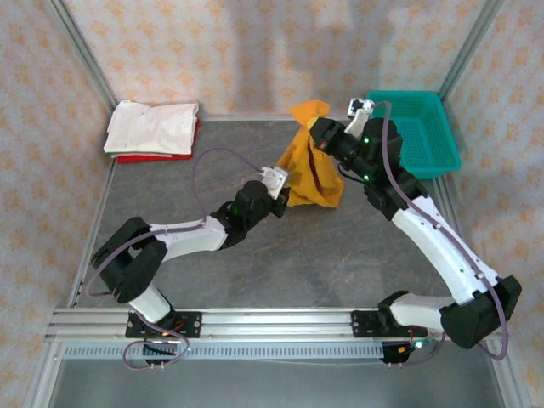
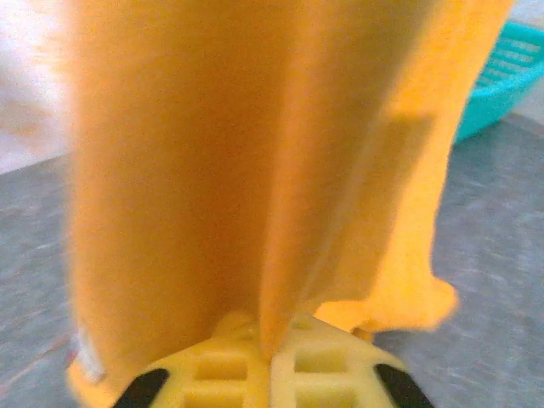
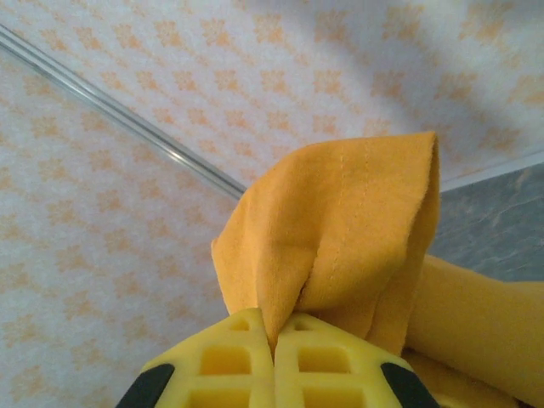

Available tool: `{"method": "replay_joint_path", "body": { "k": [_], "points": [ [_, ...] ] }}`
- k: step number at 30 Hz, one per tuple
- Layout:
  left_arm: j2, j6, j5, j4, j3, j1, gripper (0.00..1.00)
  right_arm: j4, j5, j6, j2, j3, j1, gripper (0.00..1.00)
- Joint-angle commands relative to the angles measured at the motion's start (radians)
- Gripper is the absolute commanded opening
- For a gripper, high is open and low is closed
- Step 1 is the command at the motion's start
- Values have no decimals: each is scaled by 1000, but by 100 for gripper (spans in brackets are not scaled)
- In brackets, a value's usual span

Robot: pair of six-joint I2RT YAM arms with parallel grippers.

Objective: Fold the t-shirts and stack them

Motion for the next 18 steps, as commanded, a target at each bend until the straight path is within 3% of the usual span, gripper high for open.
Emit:
{"method": "replay_joint_path", "body": {
  "k": [1, 9, 18],
  "points": [
    [-131, -27, -194, -63, -56, 6, 0, -47, 88, -139, -24, 64, 4, 0],
    [-576, 15, -313, -243, -180, 7, 0, -148, 41, -303, -23, 126, 4, 0],
    [-988, 103, -204, -588, -37, 8, 0, -159, -8, -395, -208, 99, 31, 0]
  ]
}}
